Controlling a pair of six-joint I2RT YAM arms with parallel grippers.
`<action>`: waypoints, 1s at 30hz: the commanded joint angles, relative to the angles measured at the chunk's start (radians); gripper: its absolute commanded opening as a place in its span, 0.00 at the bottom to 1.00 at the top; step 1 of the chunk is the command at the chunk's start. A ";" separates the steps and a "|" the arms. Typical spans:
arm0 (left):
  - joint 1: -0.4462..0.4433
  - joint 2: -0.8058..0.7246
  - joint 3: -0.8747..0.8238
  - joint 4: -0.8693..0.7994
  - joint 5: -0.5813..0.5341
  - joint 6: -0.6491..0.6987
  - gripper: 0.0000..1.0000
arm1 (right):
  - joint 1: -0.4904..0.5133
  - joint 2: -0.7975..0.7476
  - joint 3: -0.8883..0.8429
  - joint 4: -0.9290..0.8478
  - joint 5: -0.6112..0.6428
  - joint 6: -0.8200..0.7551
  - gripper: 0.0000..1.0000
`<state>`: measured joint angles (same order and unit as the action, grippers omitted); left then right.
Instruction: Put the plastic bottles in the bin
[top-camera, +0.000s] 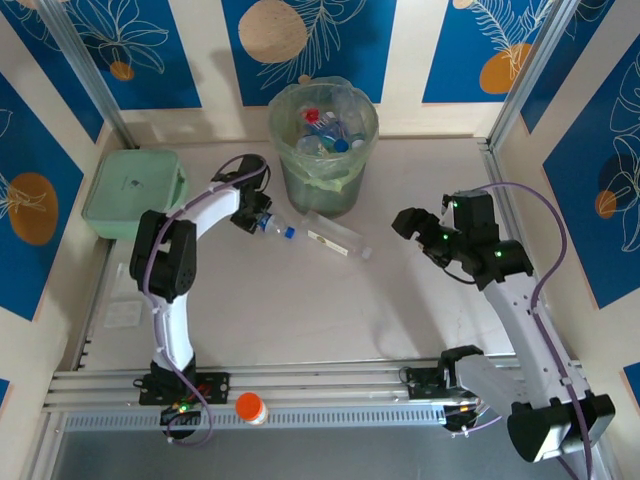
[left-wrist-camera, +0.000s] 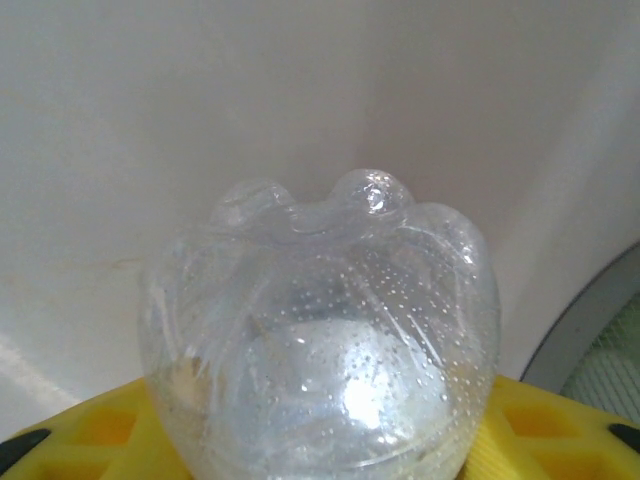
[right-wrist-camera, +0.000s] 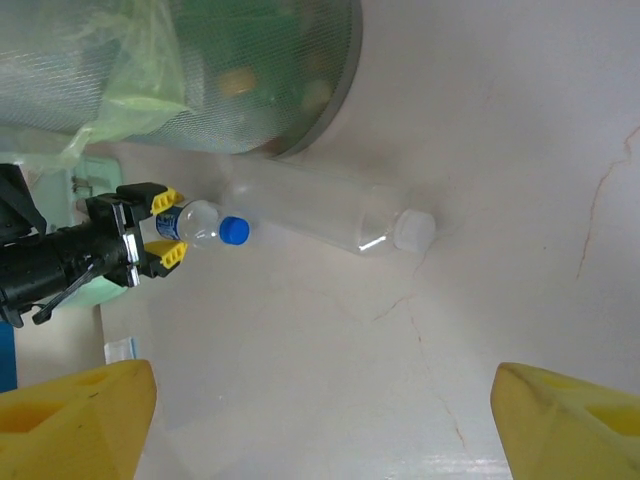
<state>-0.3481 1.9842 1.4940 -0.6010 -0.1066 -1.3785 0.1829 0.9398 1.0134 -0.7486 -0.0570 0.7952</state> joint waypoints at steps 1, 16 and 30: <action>0.007 -0.124 -0.052 0.017 -0.022 0.062 0.49 | 0.014 -0.044 0.031 0.000 -0.071 -0.063 0.87; 0.013 -0.626 -0.375 0.238 0.187 0.414 0.47 | 0.297 -0.008 0.184 -0.052 0.083 -0.308 0.86; 0.005 -0.604 0.020 0.086 0.439 0.803 0.47 | 0.321 -0.049 0.107 -0.021 0.149 -0.300 0.87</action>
<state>-0.3428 1.3109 1.3823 -0.4469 0.2371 -0.6903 0.4976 0.9112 1.1400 -0.7753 0.0727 0.5003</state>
